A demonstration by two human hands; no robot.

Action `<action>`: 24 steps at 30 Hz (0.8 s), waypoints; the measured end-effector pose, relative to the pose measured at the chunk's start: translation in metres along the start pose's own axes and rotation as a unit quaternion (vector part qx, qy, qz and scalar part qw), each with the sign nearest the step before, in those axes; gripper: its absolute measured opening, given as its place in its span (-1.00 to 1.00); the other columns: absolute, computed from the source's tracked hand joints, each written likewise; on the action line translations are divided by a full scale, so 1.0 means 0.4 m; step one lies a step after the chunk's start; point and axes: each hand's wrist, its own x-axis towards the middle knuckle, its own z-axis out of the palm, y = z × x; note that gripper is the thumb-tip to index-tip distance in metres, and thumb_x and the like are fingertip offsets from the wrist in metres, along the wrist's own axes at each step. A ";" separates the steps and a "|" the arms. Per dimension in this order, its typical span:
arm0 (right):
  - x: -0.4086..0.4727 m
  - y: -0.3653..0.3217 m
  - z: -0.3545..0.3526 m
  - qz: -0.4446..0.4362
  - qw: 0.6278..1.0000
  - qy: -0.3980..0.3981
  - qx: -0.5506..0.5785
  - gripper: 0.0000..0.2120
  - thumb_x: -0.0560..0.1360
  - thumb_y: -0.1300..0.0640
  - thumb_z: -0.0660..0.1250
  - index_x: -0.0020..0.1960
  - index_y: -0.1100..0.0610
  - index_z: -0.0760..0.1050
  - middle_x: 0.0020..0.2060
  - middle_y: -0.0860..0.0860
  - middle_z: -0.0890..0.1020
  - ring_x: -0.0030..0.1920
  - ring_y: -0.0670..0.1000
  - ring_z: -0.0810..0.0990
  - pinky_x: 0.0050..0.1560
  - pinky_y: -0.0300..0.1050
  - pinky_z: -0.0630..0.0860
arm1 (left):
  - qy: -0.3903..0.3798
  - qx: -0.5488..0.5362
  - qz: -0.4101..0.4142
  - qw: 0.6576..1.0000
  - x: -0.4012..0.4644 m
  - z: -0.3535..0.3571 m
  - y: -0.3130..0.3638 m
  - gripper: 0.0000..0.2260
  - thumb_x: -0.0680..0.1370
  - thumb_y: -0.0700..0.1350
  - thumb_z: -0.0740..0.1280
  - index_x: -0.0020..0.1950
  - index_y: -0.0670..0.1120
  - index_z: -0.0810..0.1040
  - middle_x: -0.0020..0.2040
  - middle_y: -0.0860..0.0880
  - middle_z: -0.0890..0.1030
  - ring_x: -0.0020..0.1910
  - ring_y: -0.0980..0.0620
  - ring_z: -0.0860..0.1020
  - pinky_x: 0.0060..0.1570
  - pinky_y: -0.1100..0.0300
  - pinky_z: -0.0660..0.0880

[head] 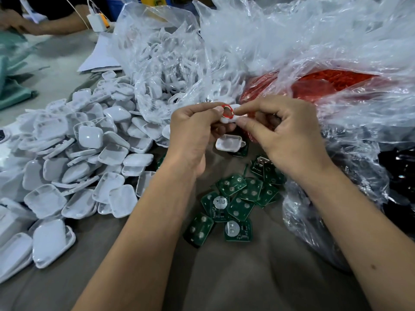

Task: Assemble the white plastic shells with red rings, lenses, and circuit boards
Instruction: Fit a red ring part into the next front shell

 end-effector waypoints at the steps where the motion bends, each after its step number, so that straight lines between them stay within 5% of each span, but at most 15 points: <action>1: 0.000 0.000 0.002 -0.010 1.000 -0.001 -0.012 -0.89 0.51 0.08 0.55 0.03 -0.04 0.75 -0.30 -0.03 0.64 -0.35 -0.05 0.50 -0.33 -0.17 0.43 | -0.008 0.006 -0.007 1.000 -0.001 0.000 0.001 -0.87 0.58 -0.39 0.32 -0.02 -0.31 0.67 -0.28 -0.18 0.68 -0.39 -0.03 0.62 -0.28 0.24 0.56; 6: 0.008 0.005 -0.003 -0.031 0.999 -0.023 -0.031 -0.89 0.50 0.10 0.56 0.03 0.04 0.76 -0.28 0.08 0.64 -0.34 0.06 0.51 -0.31 0.00 0.47 | -0.046 0.041 -0.020 0.998 -0.005 0.000 0.002 -0.86 0.59 -0.36 0.34 0.09 -0.38 0.65 -0.23 -0.24 0.65 -0.37 -0.04 0.59 -0.25 0.22 0.55; 14: 0.008 0.011 -0.002 -0.006 0.999 -0.042 0.012 -0.95 0.53 0.15 0.52 -0.05 0.00 0.71 -0.28 -0.15 0.61 -0.33 -0.14 0.47 -0.27 -0.34 0.36 | -0.060 0.084 0.016 0.995 -0.006 0.001 0.001 -0.83 0.64 -0.36 0.27 0.10 -0.32 0.67 -0.28 -0.18 0.67 -0.40 0.01 0.57 -0.32 0.26 0.52; 24: 0.008 0.010 0.007 0.010 0.999 -0.037 -0.009 -0.95 0.56 0.20 0.49 -0.05 0.08 0.70 -0.40 -0.35 0.52 -0.34 -0.24 0.51 -0.26 -0.47 0.34 | -0.045 0.142 0.049 0.988 -0.008 0.012 -0.009 -0.81 0.65 -0.37 0.28 0.18 -0.31 0.65 -0.21 -0.18 0.67 -0.42 0.03 0.58 -0.37 0.27 0.49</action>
